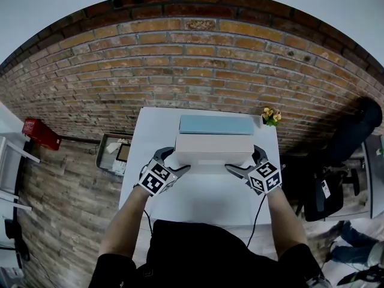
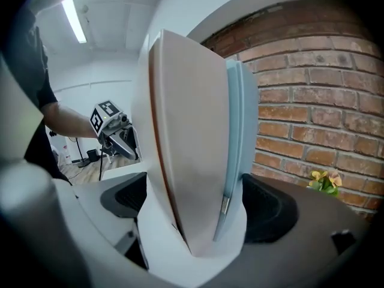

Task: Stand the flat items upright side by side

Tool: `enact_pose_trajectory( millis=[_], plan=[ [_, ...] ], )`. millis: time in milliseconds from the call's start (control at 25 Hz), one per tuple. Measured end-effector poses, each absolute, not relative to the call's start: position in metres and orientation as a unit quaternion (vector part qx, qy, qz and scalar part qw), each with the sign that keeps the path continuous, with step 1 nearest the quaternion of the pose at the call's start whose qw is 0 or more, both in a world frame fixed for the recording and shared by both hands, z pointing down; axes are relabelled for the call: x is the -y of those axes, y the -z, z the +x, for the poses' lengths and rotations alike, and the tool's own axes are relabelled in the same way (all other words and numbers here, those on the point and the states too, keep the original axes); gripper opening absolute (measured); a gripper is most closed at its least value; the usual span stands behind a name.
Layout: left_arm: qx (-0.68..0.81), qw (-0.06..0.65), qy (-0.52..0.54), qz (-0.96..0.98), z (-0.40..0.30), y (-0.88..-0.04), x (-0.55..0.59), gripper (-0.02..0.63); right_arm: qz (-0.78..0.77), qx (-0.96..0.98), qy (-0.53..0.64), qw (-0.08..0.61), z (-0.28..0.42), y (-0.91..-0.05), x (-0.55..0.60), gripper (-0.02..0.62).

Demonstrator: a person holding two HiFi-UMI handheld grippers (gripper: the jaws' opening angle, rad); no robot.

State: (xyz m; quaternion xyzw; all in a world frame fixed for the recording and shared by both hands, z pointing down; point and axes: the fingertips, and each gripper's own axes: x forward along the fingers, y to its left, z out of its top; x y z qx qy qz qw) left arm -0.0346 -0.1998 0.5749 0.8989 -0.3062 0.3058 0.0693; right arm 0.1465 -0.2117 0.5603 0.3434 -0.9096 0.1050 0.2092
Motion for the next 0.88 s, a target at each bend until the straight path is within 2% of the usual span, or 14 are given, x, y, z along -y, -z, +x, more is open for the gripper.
enact_pose_trajectory(
  millis=[360,520,880],
  plan=[
    [0.297,0.065,-0.311,0.900,-0.0304,-0.5740,0.2031,0.353,0.345,0.911,-0.090,0.207,0.1444,-0.5569,0.2105,0.486],
    [0.298,0.067,-0.310,0.901,-0.0303,-0.5741,0.2044,0.353,0.349,0.912,-0.085,0.200,0.1429,-0.5541,0.2098,0.449],
    [0.290,0.056,-0.316,0.902,-0.0276,-0.5725,0.2088,0.353,0.336,0.916,-0.089,0.200,0.1430,-0.5558,0.2113,0.417]
  ],
)
